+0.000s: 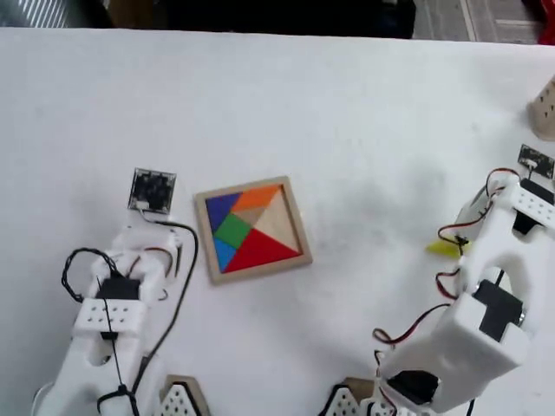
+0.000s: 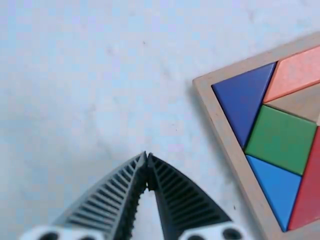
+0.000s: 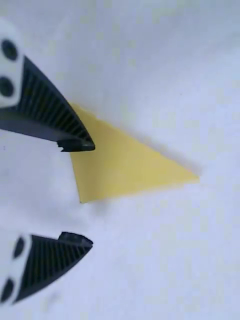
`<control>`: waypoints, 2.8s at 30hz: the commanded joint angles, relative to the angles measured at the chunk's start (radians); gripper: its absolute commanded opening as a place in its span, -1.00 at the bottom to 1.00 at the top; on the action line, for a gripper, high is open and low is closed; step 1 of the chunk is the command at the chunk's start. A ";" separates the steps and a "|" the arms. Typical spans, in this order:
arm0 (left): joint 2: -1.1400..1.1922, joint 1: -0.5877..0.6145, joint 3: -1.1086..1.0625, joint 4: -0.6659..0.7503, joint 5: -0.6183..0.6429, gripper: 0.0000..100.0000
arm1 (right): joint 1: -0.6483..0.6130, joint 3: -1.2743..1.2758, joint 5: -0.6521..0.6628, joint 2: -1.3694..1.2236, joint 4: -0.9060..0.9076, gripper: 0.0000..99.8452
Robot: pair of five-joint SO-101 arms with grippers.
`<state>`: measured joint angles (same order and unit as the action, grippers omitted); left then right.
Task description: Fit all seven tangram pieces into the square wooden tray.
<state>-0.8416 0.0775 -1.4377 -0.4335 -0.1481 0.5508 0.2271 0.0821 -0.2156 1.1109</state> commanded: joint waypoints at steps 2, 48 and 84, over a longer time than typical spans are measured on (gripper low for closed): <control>-0.022 0.007 0.005 0.026 -0.012 -0.95 | -0.013 -0.015 -0.057 0.079 0.002 -0.48; -0.022 0.012 0.005 0.026 -0.012 -0.95 | -0.074 -0.221 0.100 -0.159 0.168 -0.96; -0.025 0.013 0.006 0.026 -0.012 -0.95 | -0.980 -0.534 -0.048 -0.211 0.390 -0.96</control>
<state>-0.8431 0.0775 -1.4392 -0.4273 -0.1481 -0.3928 -0.2777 0.0345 -0.4135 1.5466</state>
